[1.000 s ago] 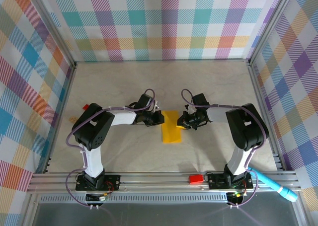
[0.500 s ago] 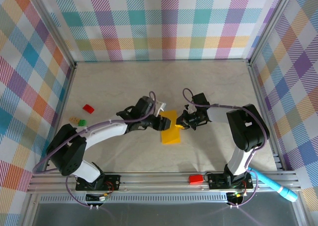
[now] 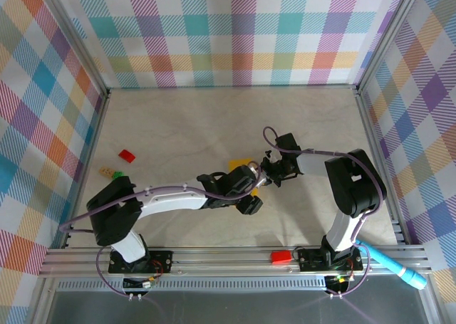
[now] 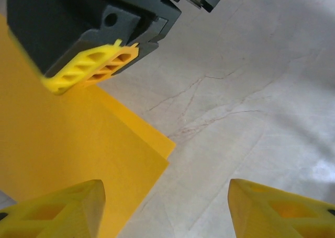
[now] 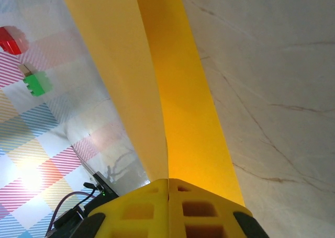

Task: Fold a paper plane with a square sheet of paper (fold left side to right side)

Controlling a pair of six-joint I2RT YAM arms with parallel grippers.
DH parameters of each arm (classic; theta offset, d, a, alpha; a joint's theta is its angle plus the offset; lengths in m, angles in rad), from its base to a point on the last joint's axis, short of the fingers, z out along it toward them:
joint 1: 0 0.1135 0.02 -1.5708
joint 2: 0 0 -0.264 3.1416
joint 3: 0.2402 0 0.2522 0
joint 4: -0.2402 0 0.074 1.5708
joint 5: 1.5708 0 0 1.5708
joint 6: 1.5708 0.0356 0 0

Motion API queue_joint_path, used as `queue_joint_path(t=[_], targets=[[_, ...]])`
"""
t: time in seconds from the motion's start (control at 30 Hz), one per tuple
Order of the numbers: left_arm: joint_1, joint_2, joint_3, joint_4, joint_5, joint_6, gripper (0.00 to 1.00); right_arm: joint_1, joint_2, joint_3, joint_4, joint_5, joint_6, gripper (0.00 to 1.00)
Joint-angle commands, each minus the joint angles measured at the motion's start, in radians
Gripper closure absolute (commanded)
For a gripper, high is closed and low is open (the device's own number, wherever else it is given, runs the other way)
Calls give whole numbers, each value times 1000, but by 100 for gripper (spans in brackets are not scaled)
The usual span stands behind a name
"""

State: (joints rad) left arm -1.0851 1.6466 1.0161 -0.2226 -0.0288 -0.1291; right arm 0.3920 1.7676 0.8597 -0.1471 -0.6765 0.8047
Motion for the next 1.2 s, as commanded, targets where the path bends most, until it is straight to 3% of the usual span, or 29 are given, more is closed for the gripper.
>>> queue_joint_path(t=[0.0,0.27,0.43,0.67,0.93,1.17], targets=[[-25,48,63,-84,-128,36,36,-4,-8,12,25,-32,22,97],[-30,135,137,-144,-211,26,41,-4,-2,8,40,-38,26,96],[-30,145,144,-131,-179,17,57,-4,4,6,41,-35,25,96],[-30,152,148,-134,-171,7,72,-4,16,6,39,-25,20,93],[-29,145,141,-135,-170,-9,99,-4,11,12,34,-9,14,84],[-23,111,112,-114,-152,-38,100,-12,5,50,39,-1,10,76]])
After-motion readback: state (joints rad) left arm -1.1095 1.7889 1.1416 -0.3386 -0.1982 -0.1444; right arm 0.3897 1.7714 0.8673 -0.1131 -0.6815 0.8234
